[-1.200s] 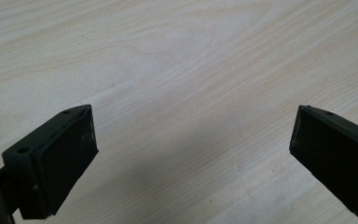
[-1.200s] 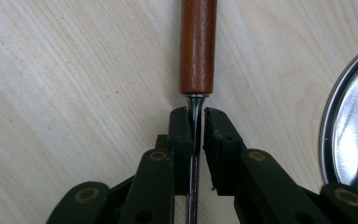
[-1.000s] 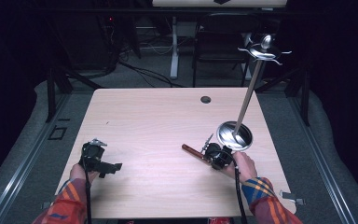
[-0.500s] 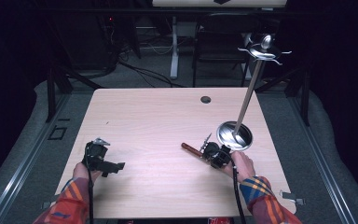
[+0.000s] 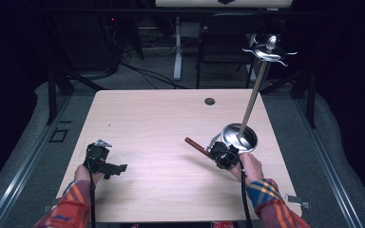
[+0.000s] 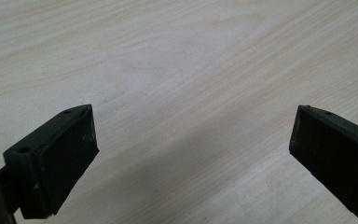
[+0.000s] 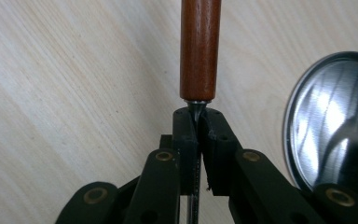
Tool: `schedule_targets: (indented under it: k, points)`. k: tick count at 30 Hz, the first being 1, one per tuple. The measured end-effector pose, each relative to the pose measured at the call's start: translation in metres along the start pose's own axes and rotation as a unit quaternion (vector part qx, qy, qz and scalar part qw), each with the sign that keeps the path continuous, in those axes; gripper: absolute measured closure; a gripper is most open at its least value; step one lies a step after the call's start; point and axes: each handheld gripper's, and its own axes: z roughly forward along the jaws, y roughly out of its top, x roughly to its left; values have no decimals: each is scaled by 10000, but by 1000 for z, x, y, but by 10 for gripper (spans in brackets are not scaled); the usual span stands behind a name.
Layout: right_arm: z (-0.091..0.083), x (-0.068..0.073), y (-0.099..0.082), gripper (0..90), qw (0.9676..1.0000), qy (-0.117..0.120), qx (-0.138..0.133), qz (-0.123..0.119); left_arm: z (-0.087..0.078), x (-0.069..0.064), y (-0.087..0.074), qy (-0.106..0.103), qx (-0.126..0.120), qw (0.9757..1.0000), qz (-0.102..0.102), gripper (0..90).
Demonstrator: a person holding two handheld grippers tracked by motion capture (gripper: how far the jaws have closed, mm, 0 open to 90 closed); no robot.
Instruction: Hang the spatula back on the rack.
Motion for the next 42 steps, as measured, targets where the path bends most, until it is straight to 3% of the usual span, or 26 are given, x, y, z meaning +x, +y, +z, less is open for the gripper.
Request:
schedule_targets:
  k: [3, 4, 9, 14, 18, 20, 25, 28, 32, 36, 42]
  points:
    - [-8, -4, -2, 844, 9999, -51, -111, 69, 1, -1, 0, 17, 36, 10000, 2, 8]
    - [-14, -6, -4, 844, 9994, 5, -283, 208, -1, -1, -1, 40, -13, 10000, 2, 8]
    - [-26, -8, -7, 842, 9984, 15, -510, 251, -3, 0, -4, 73, -5, 10000, -68, 9]
    - [-38, -10, -9, 842, 9963, -129, -794, 315, -9, 3, -8, 190, -101, 9996, -163, 9]
    - [-47, -13, -13, 843, 9936, -236, -1014, 439, -7, 1, -5, 148, -111, 9997, -160, 9]
    - [-54, -15, -16, 843, 9920, -275, -1112, 533, -4, 2, -3, -25, -130, 9995, -282, 9]
    - [-59, -14, -17, 842, 9898, -354, -1229, 620, -5, 1, 0, 34, -179, 9996, -212, 9]
    - [-62, -13, -18, 842, 9903, -371, -1217, 564, -7, 1, 0, 34, -233, 9994, -241, 9]
    - [-68, -14, -18, 842, 9872, -366, -1420, 621, -2, 1, 1, -118, -155, 9993, -305, 9]
    - [-74, -11, -20, 843, 9865, -421, -1455, 616, -7, -1, 2, -100, -259, 9992, -275, 10]
    - [-85, -8, -28, 844, 9832, -428, -1594, 776, 3, -4, 7, -61, -125, 9996, -238, 10]
